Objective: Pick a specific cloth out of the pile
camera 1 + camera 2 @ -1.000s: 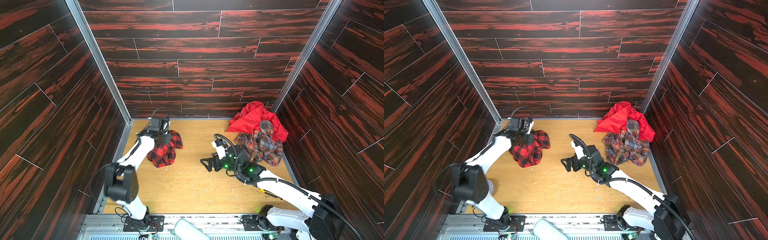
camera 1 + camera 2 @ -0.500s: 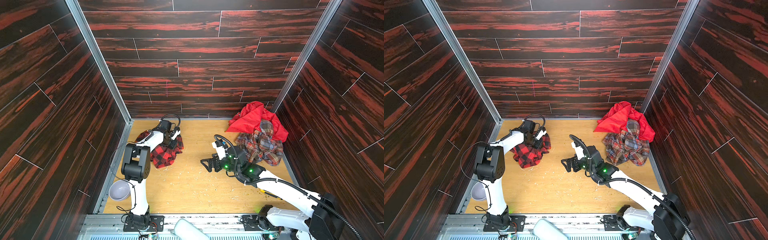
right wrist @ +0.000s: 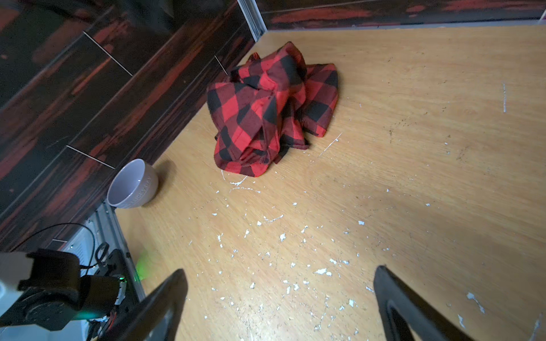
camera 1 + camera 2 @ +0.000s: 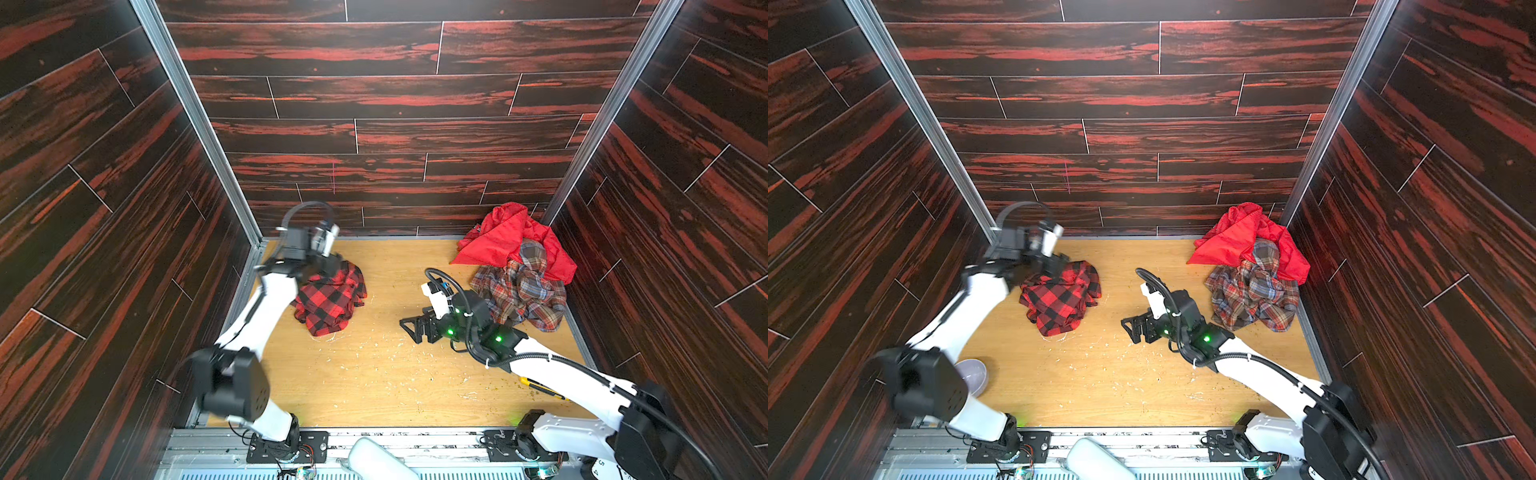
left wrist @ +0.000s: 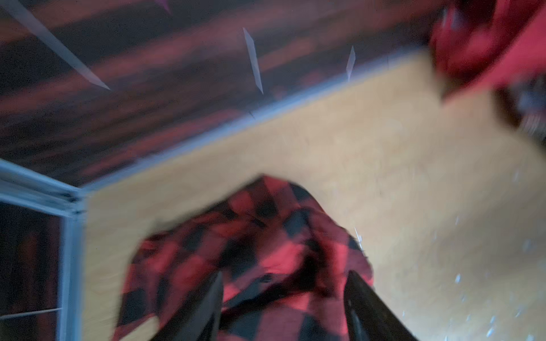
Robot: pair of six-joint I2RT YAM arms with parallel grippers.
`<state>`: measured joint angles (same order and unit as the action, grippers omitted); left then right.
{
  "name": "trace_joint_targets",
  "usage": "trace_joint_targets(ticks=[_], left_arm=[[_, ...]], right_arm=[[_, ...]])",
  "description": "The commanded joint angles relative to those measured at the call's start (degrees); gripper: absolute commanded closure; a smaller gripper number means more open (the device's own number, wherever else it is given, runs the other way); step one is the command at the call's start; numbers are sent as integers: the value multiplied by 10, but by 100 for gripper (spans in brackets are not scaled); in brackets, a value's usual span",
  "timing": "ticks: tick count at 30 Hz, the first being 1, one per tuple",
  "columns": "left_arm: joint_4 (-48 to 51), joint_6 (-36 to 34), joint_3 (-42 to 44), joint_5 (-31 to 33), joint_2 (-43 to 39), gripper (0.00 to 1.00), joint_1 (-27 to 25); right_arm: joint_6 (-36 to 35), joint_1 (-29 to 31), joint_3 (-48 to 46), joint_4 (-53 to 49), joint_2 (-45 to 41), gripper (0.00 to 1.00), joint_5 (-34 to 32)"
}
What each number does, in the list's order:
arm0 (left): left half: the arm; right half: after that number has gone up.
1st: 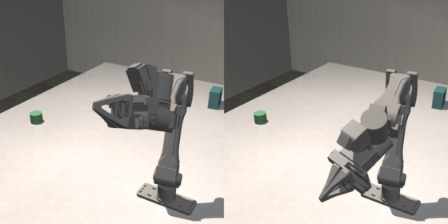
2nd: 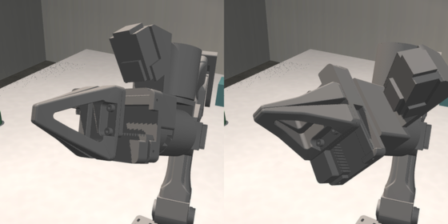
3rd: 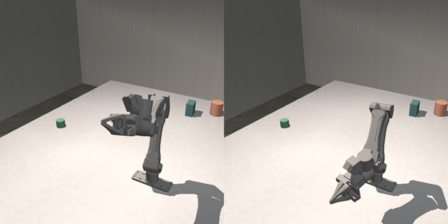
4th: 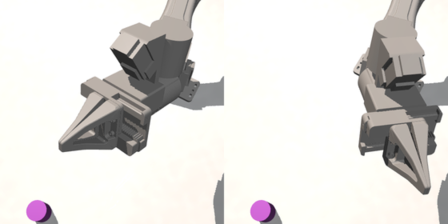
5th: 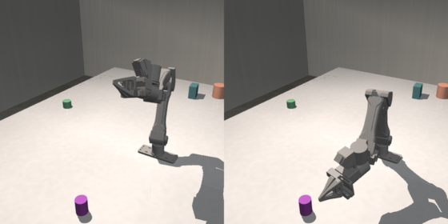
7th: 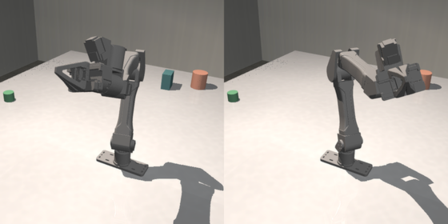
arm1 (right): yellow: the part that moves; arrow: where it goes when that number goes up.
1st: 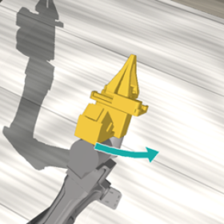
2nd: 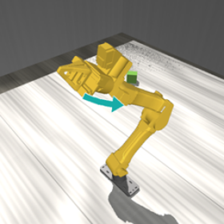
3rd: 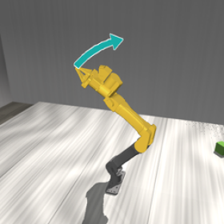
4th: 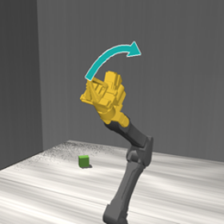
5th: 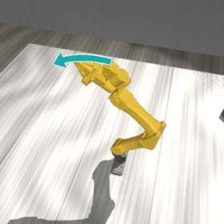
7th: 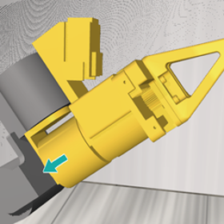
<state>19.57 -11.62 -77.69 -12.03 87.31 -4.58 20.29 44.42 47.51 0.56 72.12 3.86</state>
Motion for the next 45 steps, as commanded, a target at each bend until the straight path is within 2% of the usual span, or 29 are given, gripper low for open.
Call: trace_joint_targets(ticks=[1,5,8,10,12,15,19,25,29,32,33,36,39,41,43,45], left_arm=[[-16,54,29,-8,-11,31,34],[-21,198,3,86,39,34,120],[76,232,-82,92,122,35,162],[95,268,-120,80,181,36,184],[116,320,-165,35,238,39,208],[159,358,-225,-6,310,42,235],[163,416,-247,-30,358,40,256],[146,440,-231,-16,380,33,258],[74,459,-210,-38,394,33,258],[32,458,-196,-29,398,36,254],[14,458,-187,-24,396,39,254],[-33,446,-166,-11,389,56,252],[-103,432,-135,-20,373,76,250],[-127,422,-129,-39,363,93,250],[-148,414,-119,-55,346,100,250],[-170,408,-103,-70,323,100,249]], right_arm=[[-22,11,73,-24,49,1,-6],[-68,45,158,-57,108,1,-26],[-52,54,165,-31,120,1,-2],[-38,57,154,-13,122,1,10],[-29,61,139,-5,120,1,15],[-25,66,126,-5,113,1,11],[-27,67,119,-5,107,1,6],[-27,67,137,-6,125,1,10],[-23,68,141,-5,130,1,15],[-23,68,145,-25,130,1,13],[-23,68,145,-29,128,1,10],[-19,68,127,-28,115,1,-7],[-15,68,119,-28,112,1,-14],[-13,68,122,-29,114,1,-11],[-12,68,123,-29,113,1,-8],[-9,69,119,-23,110,1,-7]])
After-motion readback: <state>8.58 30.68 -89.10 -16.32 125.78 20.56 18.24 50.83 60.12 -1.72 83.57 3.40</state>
